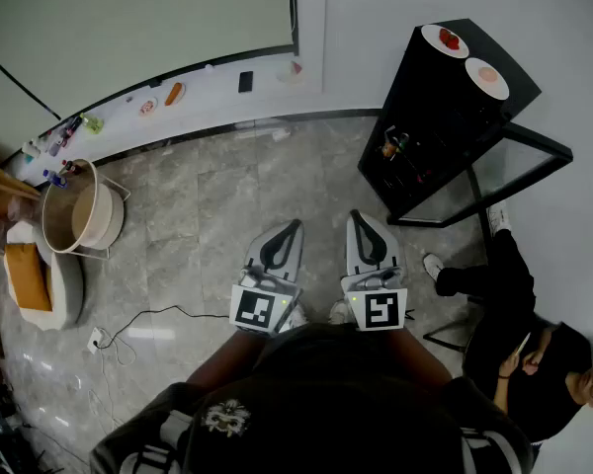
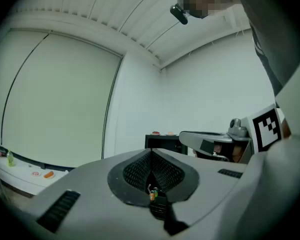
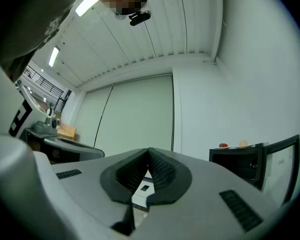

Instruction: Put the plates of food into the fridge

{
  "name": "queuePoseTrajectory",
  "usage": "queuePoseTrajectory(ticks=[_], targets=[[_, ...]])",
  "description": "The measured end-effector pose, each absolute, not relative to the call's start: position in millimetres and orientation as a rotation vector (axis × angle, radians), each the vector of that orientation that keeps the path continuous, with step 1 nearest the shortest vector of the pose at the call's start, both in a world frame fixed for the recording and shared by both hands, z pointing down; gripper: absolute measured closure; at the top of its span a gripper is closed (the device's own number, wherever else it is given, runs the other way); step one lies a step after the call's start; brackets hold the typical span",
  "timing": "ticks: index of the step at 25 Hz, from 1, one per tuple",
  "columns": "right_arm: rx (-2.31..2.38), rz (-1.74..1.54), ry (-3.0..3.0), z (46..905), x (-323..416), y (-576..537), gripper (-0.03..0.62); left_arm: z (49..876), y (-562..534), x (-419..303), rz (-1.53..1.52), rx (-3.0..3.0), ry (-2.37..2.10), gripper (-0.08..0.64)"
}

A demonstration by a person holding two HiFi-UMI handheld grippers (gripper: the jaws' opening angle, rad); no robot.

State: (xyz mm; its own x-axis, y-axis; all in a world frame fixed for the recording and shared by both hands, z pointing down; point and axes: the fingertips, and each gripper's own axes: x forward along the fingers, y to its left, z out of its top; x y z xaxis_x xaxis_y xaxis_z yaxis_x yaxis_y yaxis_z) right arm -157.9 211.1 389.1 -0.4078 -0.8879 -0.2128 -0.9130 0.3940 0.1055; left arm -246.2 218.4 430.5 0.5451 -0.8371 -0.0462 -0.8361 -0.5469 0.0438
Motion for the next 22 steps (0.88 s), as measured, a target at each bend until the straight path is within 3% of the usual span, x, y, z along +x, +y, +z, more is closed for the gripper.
queuePoseTrajectory(ticks=[22], targets=[[-1.624, 0.308, 2.509, 386, -147, 228, 0.568, 417, 232, -245, -0.095, 2.734, -1.56, 0.537]])
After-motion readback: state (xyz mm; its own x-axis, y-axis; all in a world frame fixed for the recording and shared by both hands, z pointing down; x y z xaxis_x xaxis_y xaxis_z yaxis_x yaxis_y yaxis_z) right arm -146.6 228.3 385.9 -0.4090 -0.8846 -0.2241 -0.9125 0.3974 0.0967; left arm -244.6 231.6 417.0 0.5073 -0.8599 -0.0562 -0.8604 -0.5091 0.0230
